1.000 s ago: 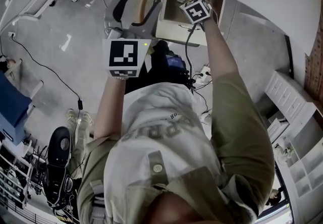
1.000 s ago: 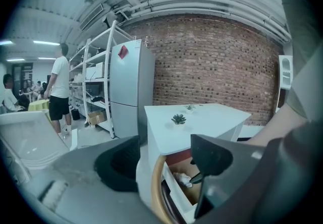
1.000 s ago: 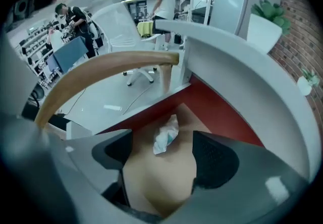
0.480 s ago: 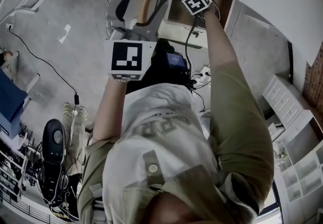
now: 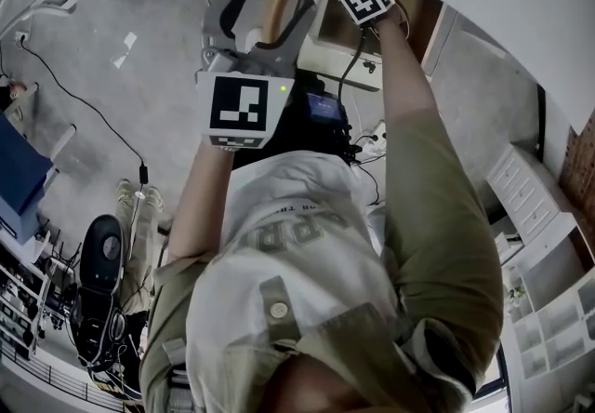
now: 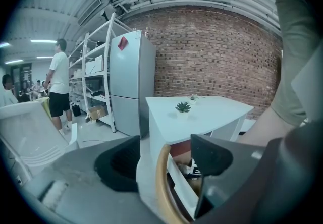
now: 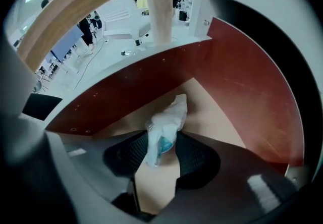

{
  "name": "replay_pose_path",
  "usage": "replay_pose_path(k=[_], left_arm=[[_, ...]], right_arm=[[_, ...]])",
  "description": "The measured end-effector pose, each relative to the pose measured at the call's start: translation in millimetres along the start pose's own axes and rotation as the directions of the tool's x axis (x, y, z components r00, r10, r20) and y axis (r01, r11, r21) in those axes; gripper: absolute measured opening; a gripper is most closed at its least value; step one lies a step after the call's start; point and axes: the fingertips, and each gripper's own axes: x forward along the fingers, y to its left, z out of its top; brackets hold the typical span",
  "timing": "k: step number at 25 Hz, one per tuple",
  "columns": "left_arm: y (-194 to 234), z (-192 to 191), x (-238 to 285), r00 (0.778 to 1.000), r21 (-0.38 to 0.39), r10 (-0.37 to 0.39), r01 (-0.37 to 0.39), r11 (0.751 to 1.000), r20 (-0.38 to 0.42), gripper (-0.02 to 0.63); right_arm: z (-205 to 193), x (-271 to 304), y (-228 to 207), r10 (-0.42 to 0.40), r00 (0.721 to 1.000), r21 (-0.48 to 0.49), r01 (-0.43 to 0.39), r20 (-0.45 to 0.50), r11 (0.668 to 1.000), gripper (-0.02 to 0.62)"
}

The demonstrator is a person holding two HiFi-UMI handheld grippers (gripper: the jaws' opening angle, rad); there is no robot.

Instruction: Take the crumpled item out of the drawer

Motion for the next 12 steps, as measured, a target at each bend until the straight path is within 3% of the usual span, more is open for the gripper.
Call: replay_pose_path(k=[4, 12], left_arm=[[2.4, 6.2, -5.5, 1.0, 0.006, 0.002, -0.002, 1.0, 0.003, 0.327], [-1.1, 13.1, -5.9, 1.0, 0.011, -0.008, 0.008, 1.0, 0.015, 0.327]], right_arm=[[2.7, -13.2, 0.8, -0.012, 1.0, -0.01, 0.013, 0.023, 1.0, 0.12], [0.1, -36.4, 0.2, 0.003, 0.996, 0.036, -0.006, 0.084, 0.999, 0.098]])
